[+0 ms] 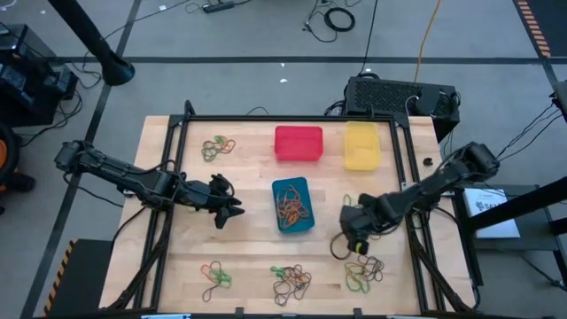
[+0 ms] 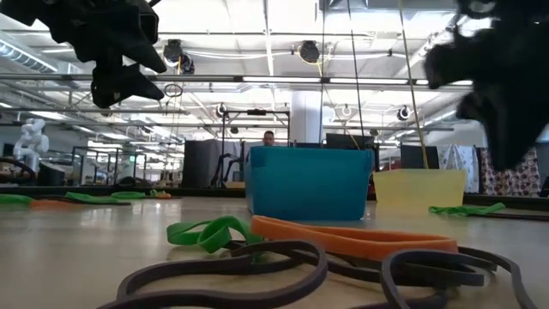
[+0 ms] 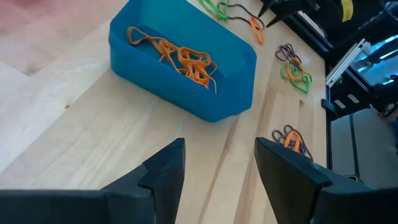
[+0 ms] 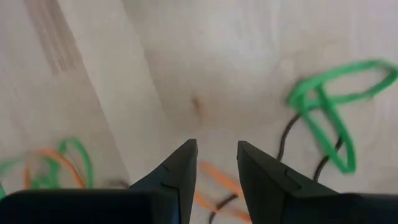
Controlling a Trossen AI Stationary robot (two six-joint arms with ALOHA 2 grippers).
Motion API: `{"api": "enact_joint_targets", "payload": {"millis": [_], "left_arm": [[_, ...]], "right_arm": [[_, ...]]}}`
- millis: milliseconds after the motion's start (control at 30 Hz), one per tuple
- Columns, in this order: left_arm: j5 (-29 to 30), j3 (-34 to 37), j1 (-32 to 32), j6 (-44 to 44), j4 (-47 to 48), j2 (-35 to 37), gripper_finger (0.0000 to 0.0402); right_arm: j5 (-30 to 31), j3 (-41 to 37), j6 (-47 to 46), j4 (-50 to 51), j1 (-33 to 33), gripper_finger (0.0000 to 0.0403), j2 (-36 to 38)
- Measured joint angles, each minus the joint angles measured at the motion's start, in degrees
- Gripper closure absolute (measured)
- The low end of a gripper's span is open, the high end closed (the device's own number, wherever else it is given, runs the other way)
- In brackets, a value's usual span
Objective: Sort rubber bands into baskets
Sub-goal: Put the orange rubber band into the blue bin
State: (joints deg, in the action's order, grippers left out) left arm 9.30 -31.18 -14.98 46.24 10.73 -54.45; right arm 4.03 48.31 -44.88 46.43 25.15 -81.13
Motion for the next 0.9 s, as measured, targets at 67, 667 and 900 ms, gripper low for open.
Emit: {"api": "enact_joint_targets", "payload": {"millis": [67, 667, 900], "left_arm": [[0.0, 0.0, 0.0, 0.0, -0.1, 0.0, 0.0201], [0.6, 0.0, 0.0, 0.0, -1.7, 0.0, 0.0201], [0.7, 0.0, 0.0, 0.1, -1.7, 0.0, 0.0201]], "right_arm": [[-0.1, -1.7, 0.0, 0.2, 1.7, 0.0293, 0.6], [0.4, -11.7, 7.1, -6.8, 6.1, 0.0293, 0.4], [0.3, -12.9, 7.0, -8.7, 6.1, 0.0317, 0.5]]}}
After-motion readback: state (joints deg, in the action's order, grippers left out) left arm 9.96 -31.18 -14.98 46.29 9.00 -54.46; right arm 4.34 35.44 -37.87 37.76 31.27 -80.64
